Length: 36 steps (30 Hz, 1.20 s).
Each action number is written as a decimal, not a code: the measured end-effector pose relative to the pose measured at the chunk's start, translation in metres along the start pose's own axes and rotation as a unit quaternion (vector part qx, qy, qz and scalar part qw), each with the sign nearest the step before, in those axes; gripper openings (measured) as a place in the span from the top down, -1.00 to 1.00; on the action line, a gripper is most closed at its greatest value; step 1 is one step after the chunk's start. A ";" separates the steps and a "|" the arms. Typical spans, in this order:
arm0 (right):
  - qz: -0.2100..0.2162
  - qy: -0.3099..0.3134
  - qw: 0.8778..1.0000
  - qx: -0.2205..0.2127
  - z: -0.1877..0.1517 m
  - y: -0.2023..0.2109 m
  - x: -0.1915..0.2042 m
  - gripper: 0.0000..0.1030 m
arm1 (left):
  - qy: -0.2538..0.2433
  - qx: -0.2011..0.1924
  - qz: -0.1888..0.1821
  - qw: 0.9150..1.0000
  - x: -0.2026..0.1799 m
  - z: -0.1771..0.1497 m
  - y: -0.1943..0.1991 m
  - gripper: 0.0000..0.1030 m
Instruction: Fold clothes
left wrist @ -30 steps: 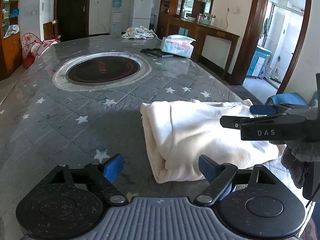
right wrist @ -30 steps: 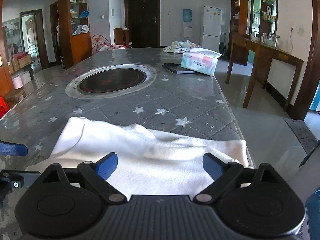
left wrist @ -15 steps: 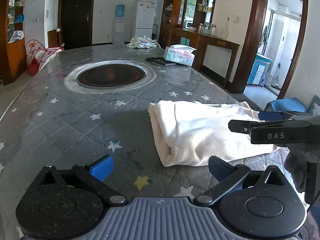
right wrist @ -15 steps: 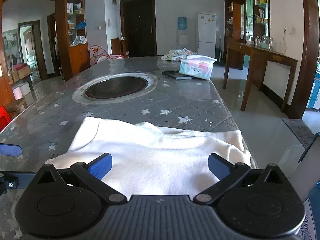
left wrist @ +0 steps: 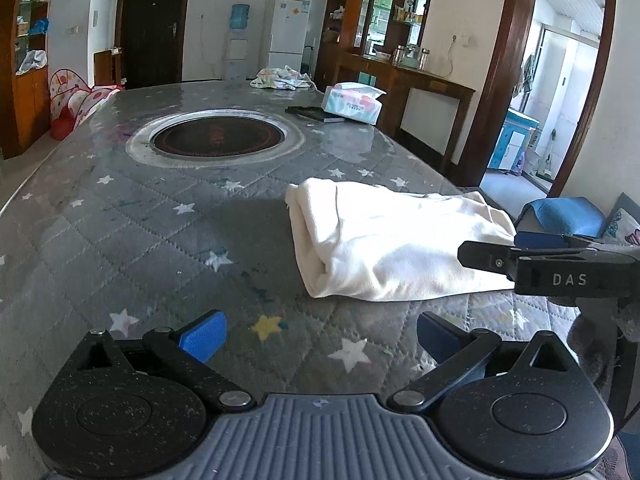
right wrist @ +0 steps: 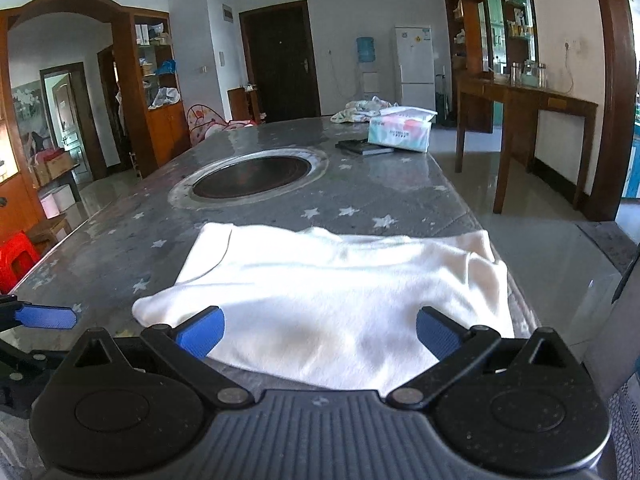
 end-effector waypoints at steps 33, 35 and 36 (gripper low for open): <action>-0.056 -0.016 0.997 0.047 -0.046 0.023 -0.001 -1.00 | 0.000 0.022 0.023 0.999 -0.009 -0.018 0.002 -1.00; -0.058 -0.018 0.997 0.051 -0.048 0.023 -0.002 -1.00 | -0.004 0.025 0.027 0.999 -0.011 -0.019 0.002 -1.00; -0.060 -0.017 0.997 0.054 -0.050 0.023 -0.002 -1.00 | -0.004 0.026 0.027 0.999 -0.011 -0.019 0.002 -1.00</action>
Point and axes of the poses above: each gripper's, at about its wrist camera, not at the fingertips, and y roughly against the way its jaws point, x to its left, z to its top, the point moved 6 cm from there along -y, roughly the way its jaws point, and after that the axes turned 5 degrees about z, right-handed, at the moved point
